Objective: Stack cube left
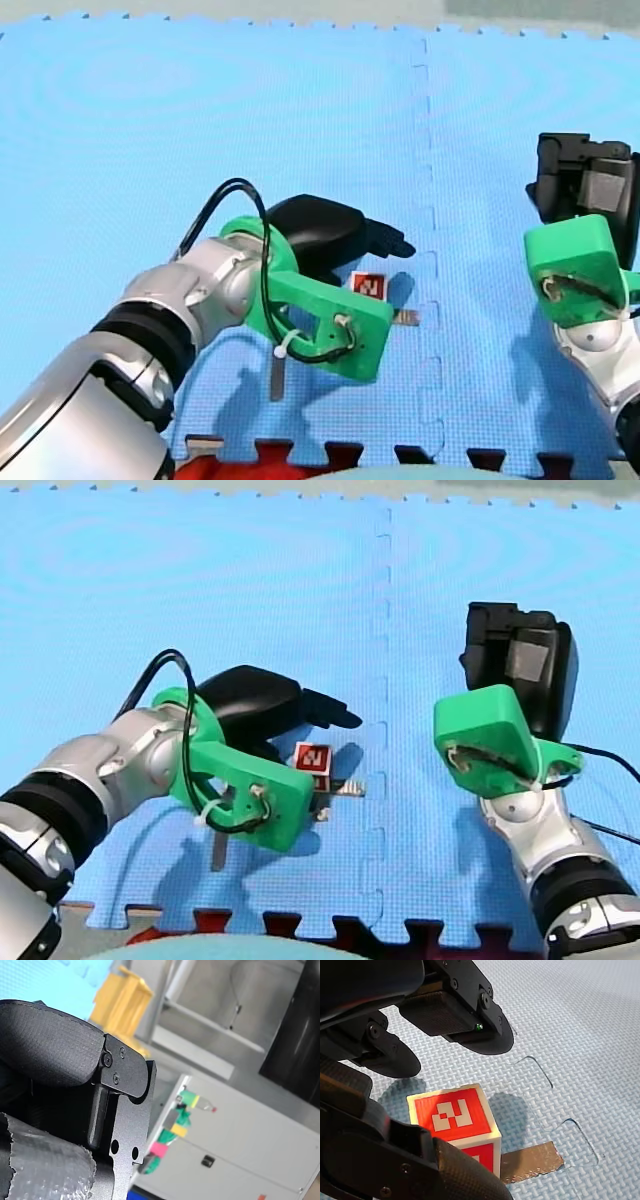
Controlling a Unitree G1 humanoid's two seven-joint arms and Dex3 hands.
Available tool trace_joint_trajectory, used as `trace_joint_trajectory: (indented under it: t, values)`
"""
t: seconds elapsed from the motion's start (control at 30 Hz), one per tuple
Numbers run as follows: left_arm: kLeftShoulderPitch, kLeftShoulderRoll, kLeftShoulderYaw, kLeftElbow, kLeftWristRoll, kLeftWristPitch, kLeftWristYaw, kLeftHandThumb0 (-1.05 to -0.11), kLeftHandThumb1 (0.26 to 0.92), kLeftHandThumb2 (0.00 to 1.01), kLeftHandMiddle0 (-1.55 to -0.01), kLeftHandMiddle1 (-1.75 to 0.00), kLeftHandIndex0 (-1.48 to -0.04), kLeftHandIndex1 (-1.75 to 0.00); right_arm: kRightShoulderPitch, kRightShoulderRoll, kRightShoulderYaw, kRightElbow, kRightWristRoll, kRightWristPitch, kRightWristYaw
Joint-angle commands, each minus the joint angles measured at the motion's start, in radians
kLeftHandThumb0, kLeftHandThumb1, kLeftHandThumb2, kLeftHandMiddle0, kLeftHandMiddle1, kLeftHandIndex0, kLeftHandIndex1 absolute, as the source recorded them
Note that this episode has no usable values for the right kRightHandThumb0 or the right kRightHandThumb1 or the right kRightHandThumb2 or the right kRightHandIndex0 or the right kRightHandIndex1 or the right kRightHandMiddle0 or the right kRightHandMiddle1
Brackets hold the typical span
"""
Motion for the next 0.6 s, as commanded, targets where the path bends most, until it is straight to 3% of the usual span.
trace_joint_trajectory:
  t: [0.0,0.33,0.43,0.5,0.57]
  values:
    - [-0.001,0.004,0.003,0.0,-0.005,-0.004,-0.003,-1.048,0.836,0.0,-0.59,0.0,-0.55,-0.01,0.0,-0.006,0.001,0.001,0.0,0.002,-0.004]
    - [-0.008,0.018,0.033,-0.029,-0.051,-0.014,-0.092,-1.048,0.802,0.0,-0.62,-0.01,-0.59,-0.01,0.0,-0.01,0.003,0.001,-0.002,0.003,-0.01]
    - [-0.015,0.045,0.069,-0.074,-0.095,0.016,-0.182,-1.048,0.786,0.0,-0.6,0.0,-0.54,0.0,0.004,-0.014,0.002,0.001,-0.001,0.0,-0.01]
    - [-0.012,0.067,0.091,-0.108,-0.122,0.046,-0.238,-1.048,0.794,0.01,-0.54,0.0,-0.41,0.0,0.008,-0.018,0.001,0.0,0.0,-0.002,-0.009]
    - [0.003,0.104,0.103,-0.181,-0.132,0.077,-0.278,-1.048,0.811,0.01,-0.54,-0.01,-0.35,0.0,0.01,-0.023,-0.002,0.0,0.003,-0.002,-0.007]
